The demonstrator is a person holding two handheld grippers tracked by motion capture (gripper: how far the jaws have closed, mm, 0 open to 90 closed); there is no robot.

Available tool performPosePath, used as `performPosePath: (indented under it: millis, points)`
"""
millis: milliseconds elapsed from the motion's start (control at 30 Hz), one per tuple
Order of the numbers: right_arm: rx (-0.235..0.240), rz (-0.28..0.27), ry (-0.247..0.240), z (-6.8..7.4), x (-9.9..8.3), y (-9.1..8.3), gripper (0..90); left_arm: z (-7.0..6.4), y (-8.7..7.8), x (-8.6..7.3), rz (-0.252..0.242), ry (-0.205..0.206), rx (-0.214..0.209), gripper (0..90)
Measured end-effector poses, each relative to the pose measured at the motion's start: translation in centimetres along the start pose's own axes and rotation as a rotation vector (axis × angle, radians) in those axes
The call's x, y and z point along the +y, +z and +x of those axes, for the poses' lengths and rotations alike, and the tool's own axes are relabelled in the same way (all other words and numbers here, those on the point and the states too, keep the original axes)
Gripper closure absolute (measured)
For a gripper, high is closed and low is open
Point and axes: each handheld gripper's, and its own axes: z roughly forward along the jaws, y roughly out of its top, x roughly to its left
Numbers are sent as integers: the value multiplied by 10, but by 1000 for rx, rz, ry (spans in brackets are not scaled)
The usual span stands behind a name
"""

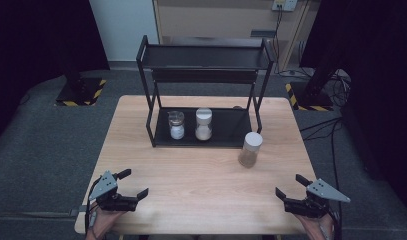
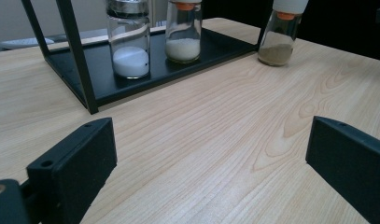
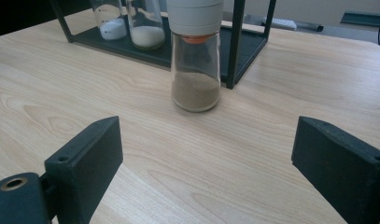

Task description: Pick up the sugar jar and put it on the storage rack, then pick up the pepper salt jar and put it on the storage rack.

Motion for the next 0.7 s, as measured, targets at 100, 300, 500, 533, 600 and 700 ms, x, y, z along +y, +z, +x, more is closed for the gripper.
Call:
performPosePath:
  millis: [100,300,500,533,600,700]
  points:
    - [-1,-1,-3,1,0,0,86,1,1,0,-2,-2,-1,8]
    - [-2,2,5,0,1,0,81,0,0,0,1,-1,-1,8]
    - [-3,-5,8,0,1,-1,70,0,1,0,1,-1,-3,8]
    - [-1,-5,8,0,1,-1,69,0,1,0,2,-2,-4,8]
    - [-1,-3,8,0,1,-1,68,0,1,0,3,-2,-3,8]
    - [6,-4,16,-1,2,-1,66,0,1,0,3,-3,-2,8]
